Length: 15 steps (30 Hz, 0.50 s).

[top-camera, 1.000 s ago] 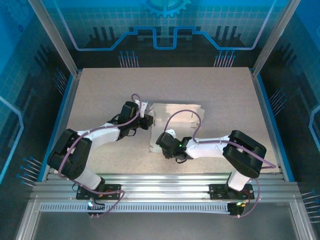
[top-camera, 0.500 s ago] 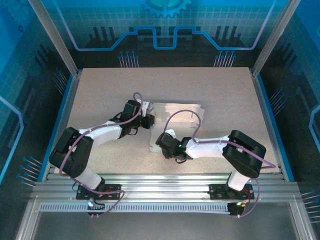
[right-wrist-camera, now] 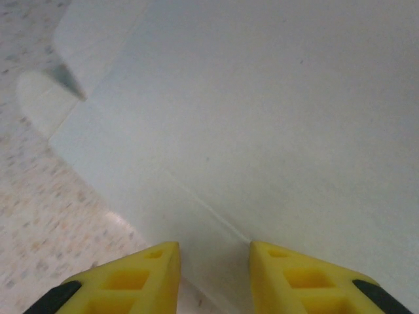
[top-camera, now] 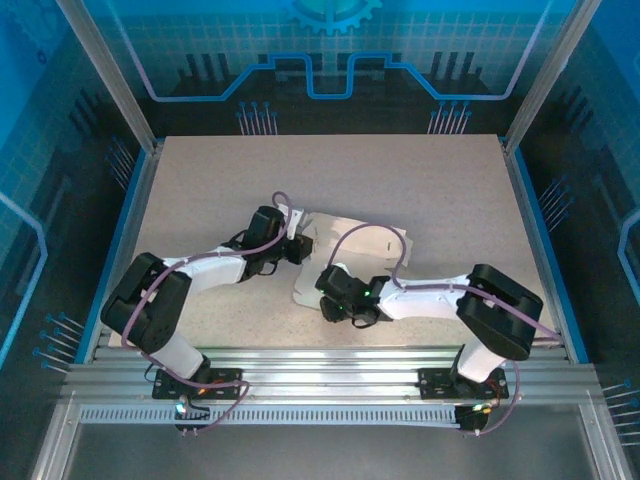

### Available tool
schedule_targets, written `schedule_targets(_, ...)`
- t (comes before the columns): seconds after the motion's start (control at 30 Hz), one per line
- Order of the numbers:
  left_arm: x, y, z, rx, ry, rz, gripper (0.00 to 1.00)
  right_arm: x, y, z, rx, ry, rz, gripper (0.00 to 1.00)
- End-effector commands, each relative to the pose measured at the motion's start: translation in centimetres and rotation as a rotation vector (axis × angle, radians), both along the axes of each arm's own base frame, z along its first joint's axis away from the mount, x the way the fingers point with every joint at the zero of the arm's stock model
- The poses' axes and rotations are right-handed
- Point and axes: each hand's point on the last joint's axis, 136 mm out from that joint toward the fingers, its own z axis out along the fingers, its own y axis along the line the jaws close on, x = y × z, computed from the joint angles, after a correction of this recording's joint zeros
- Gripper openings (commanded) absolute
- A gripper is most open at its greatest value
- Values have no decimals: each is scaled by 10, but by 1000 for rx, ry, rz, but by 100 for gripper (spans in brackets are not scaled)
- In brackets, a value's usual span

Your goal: Fold the paper box

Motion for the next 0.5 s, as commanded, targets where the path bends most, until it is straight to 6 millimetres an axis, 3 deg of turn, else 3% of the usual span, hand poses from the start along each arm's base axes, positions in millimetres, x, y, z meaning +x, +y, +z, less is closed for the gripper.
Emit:
schedule_targets(0.0, -13, -11, -14, -7, 16, -92, 15, -3, 6, 34, 130, 13, 31, 35)
schedule_targets(0.27, -15, -24, -16, -34, -6, -162, 16, 20, -19, 135, 298, -85, 72, 40)
schedule_targets(0.37, -16, -30, -14, -36, -16, -187, 17, 42, -35, 178, 329, -152, 57, 42)
schedule_targets(0.47, -19, -35, -14, -34, -13, -213, 17, 67, -49, 200, 315, -194, 36, 44)
